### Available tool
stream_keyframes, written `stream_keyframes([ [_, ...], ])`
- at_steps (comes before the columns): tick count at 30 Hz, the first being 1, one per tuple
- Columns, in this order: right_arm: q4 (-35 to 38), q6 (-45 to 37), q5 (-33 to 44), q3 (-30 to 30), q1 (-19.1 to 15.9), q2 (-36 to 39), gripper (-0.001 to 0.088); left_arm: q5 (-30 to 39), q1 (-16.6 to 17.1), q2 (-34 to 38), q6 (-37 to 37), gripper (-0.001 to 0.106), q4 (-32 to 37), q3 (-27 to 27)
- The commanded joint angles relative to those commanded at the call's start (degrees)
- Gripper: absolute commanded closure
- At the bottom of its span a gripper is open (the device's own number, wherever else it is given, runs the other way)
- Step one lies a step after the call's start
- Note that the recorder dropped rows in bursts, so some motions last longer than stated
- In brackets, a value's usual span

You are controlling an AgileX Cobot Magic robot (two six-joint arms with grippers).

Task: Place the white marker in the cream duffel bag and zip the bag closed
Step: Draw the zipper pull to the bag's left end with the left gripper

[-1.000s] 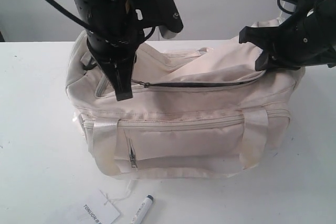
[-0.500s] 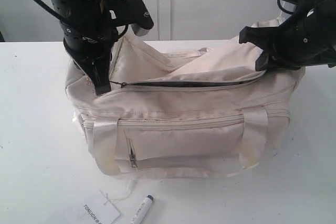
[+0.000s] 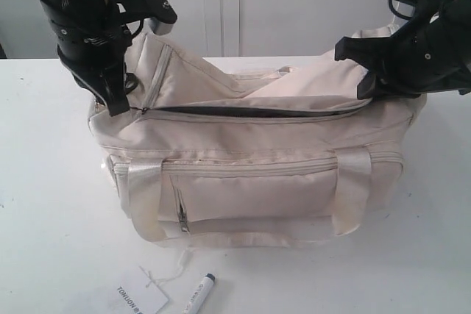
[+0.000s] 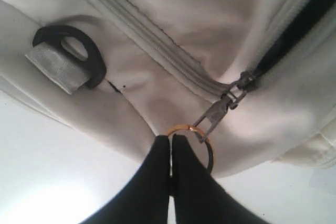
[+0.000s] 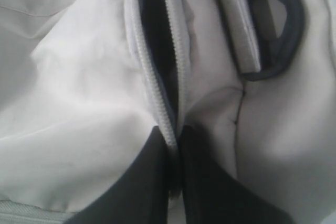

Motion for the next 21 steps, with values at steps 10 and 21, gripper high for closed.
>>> stream_keyframes([
  [10,0.0,0.0,0.0,0.0,0.0,0.0,0.0868,0.0,0.6,0.0,1.1,0.105,-8.0,0.0],
  [21,0.0,-1.6,0.5,0.0,0.0,0.0,0.0868,0.0,0.6,-2.3,1.5,0.105,-12.0,0.0],
])
